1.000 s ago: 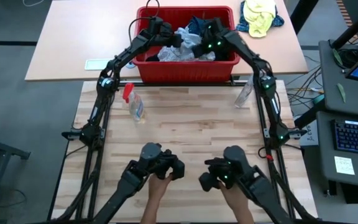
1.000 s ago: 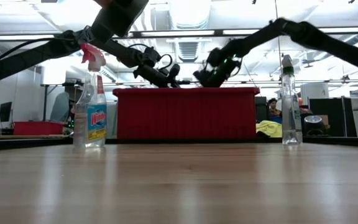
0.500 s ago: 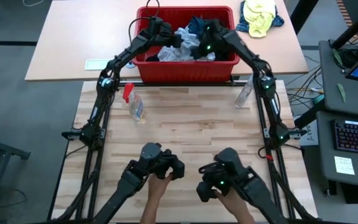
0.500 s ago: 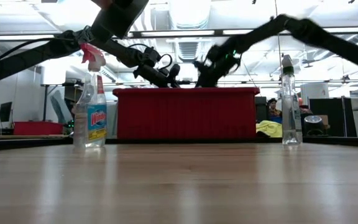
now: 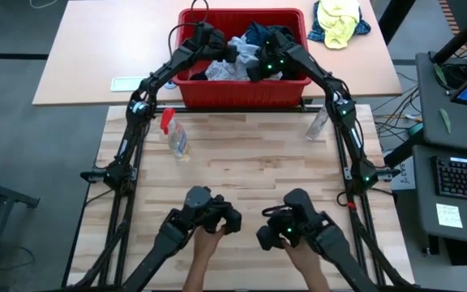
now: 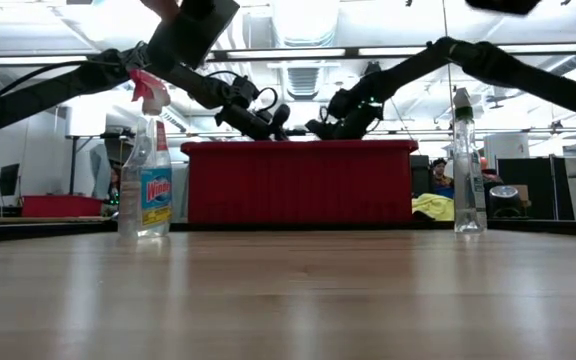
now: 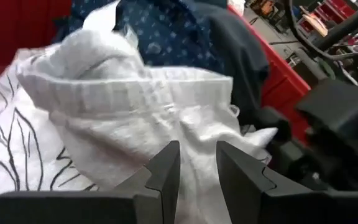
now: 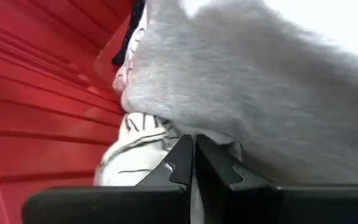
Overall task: Fold Laundry from Bin
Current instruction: Put the folded clothes into the red bin
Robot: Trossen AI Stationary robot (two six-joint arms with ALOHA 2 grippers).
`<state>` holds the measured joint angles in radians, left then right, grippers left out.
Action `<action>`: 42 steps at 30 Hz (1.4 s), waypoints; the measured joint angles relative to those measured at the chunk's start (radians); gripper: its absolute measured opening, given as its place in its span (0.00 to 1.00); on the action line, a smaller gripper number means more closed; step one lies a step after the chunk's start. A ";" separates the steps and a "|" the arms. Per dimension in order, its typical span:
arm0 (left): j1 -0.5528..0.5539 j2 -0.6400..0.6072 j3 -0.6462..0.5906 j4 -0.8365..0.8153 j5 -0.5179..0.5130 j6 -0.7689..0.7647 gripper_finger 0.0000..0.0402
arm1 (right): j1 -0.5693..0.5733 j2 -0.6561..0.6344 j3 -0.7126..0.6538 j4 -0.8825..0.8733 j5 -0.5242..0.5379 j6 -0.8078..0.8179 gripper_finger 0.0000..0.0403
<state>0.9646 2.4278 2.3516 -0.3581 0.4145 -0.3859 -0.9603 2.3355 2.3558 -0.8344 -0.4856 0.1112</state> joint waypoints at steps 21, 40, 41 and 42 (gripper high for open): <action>0.003 0.035 -0.002 -0.026 -0.199 -0.024 0.22 | -0.026 -0.078 -0.002 0.031 0.082 -0.002 0.03; 0.009 -0.014 0.004 -0.094 -0.031 -0.047 0.22 | -0.049 -0.205 -0.002 -0.056 0.173 0.007 0.03; 0.009 -0.023 0.004 -0.095 -0.023 -0.046 0.22 | -0.048 -0.226 -0.002 -0.068 0.174 0.001 0.03; 0.009 -0.032 0.004 -0.094 -0.015 -0.043 0.22 | -0.047 -0.249 -0.002 -0.075 0.173 -0.004 0.03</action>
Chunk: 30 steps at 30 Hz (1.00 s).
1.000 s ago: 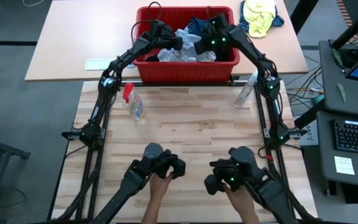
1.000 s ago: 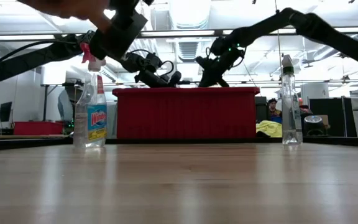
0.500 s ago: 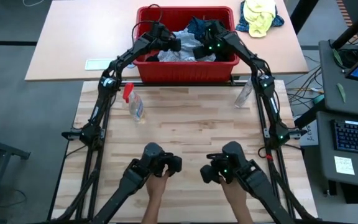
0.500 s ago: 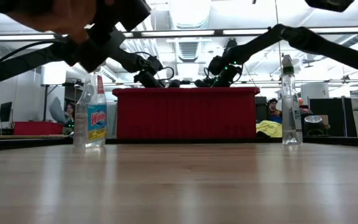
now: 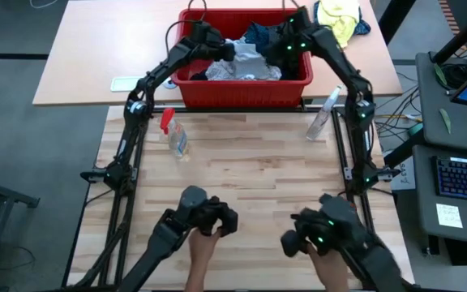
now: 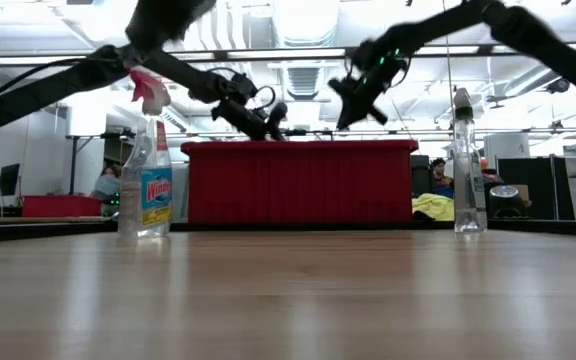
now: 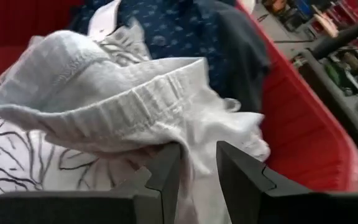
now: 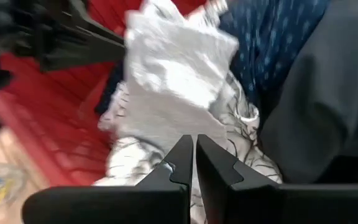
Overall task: Fold Laundry from Bin
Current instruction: Put the folded clothes into the red bin, then return to Home Position
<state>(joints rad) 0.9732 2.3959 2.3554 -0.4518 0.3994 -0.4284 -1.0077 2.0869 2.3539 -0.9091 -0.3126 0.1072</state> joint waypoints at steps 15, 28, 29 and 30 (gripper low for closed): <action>-0.172 -0.330 0.000 -0.370 -0.102 0.349 0.22 | 0.076 -0.311 -0.012 -0.102 -0.271 -0.236 0.03; -0.534 -0.536 -0.002 -0.576 -0.155 0.400 0.22 | 0.291 -0.637 -0.326 -0.151 -0.157 -0.210 0.03; -0.560 -0.548 -0.002 -0.594 -0.155 0.404 0.22 | 0.301 -0.672 -0.369 -0.151 -0.138 -0.203 0.03; -0.586 -0.559 -0.002 -0.615 -0.155 0.410 0.22 | 0.310 -0.707 -0.413 -0.150 -0.130 -0.198 0.03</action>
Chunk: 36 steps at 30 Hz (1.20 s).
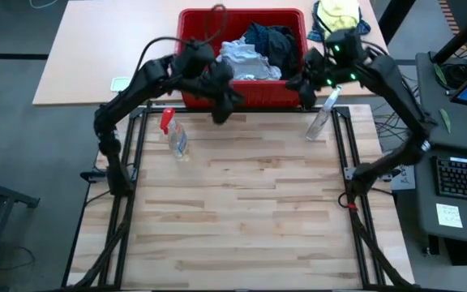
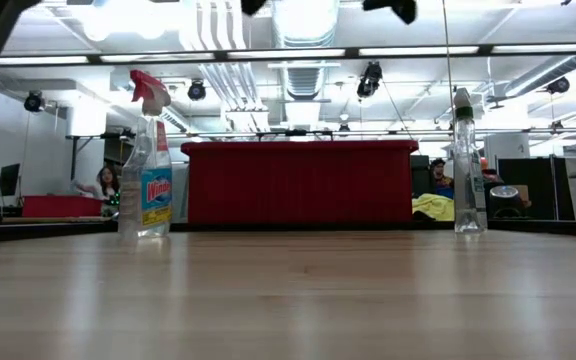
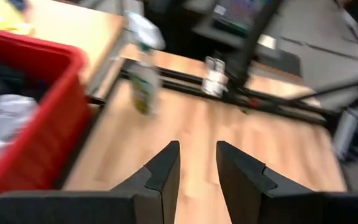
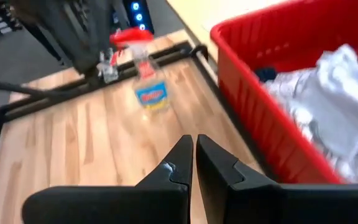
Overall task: Fold Laundry from Bin
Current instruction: Return to Home Position
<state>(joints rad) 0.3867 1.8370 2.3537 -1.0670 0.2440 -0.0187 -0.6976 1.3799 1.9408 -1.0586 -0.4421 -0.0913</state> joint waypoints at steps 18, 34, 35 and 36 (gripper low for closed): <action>-0.351 -0.086 -0.025 0.104 0.000 -0.047 0.19 | 0.133 -0.640 -0.811 0.487 -0.003 0.051 0.03; -0.406 -0.247 -0.501 0.611 -0.025 -0.134 0.18 | 0.133 -0.851 -1.020 0.519 -0.003 0.063 0.03; -0.405 -0.271 -0.540 0.630 -0.026 -0.142 0.18 | 0.133 -0.861 -1.020 0.519 -0.002 0.055 0.03; -0.405 -0.300 -0.583 0.650 -0.036 -0.152 0.18 | 0.133 -0.870 -1.021 0.519 -0.003 0.053 0.03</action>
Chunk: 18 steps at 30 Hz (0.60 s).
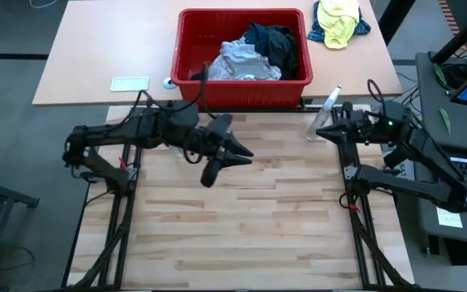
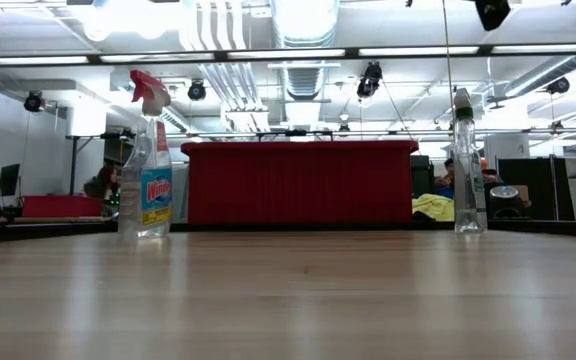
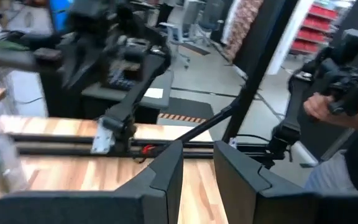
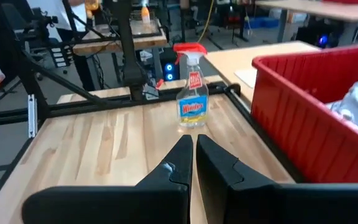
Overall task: Fold Laundry from Bin
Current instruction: Return to Home Position
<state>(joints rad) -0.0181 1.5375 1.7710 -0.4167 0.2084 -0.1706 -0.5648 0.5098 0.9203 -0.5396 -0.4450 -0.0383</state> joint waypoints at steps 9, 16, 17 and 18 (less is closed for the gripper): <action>0.000 -0.280 -0.513 0.494 -0.070 -0.166 0.18 | 0.000 -0.119 -0.010 0.000 -0.076 -0.049 0.03; -0.001 -0.363 -0.771 0.793 -0.170 -0.478 0.19 | -0.001 -0.196 -0.070 -0.016 -0.017 0.069 0.03; 0.001 -0.365 -0.781 0.808 -0.192 -0.523 0.19 | 0.000 -0.204 -0.079 -0.011 -0.001 0.128 0.03; 0.001 -0.366 -0.782 0.808 -0.199 -0.554 0.19 | 0.000 -0.212 -0.087 -0.012 0.018 0.173 0.03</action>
<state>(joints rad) -0.0170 1.1717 0.9886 0.3916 0.0090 -0.7249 -0.5652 0.2975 0.8331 -0.5517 -0.4269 0.1343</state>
